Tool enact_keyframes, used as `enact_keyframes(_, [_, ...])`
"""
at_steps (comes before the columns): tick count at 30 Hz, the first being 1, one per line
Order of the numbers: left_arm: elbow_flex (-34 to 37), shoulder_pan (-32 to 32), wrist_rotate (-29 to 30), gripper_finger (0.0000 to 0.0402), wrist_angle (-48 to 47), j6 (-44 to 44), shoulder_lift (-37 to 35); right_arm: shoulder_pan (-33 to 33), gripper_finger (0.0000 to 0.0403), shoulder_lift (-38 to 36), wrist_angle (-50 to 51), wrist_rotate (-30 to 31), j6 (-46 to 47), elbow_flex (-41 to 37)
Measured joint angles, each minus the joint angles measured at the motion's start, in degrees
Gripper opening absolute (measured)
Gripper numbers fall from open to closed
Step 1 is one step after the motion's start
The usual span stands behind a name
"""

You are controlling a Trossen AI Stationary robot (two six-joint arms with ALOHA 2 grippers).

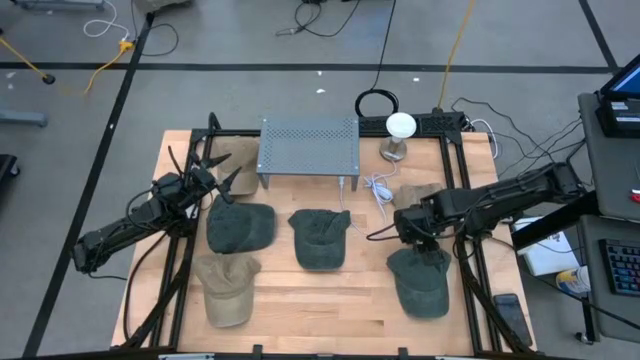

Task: Pick & Place hat
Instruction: Put the bottom right gray cap on the shelf

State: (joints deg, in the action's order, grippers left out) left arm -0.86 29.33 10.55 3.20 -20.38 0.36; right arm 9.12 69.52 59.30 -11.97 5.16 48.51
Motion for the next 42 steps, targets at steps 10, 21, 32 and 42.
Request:
enact_keyframes(10, [0.0,0.0,0.0,0.0237,0.0,0.0,0.0,0.4,0.0178,1.0,-4.9,-0.2,-4.8,-3.1])
enact_keyframes(21, [0.0,0.0,0.0,0.0237,0.0,0.0,0.0,0.3,0.0169,5.3,-8.3,-3.2,-7.4,-4.4])
enact_keyframes(32, [0.0,0.0,0.0,0.0237,0.0,0.0,0.0,0.4,0.0169,10.2,-8.8,-2.1,-7.1,-4.9])
enact_keyframes(42, [0.0,0.0,0.0,0.0237,0.0,0.0,0.0,2.8,0.0169,14.7,-8.7,1.4,-5.9,-4.9])
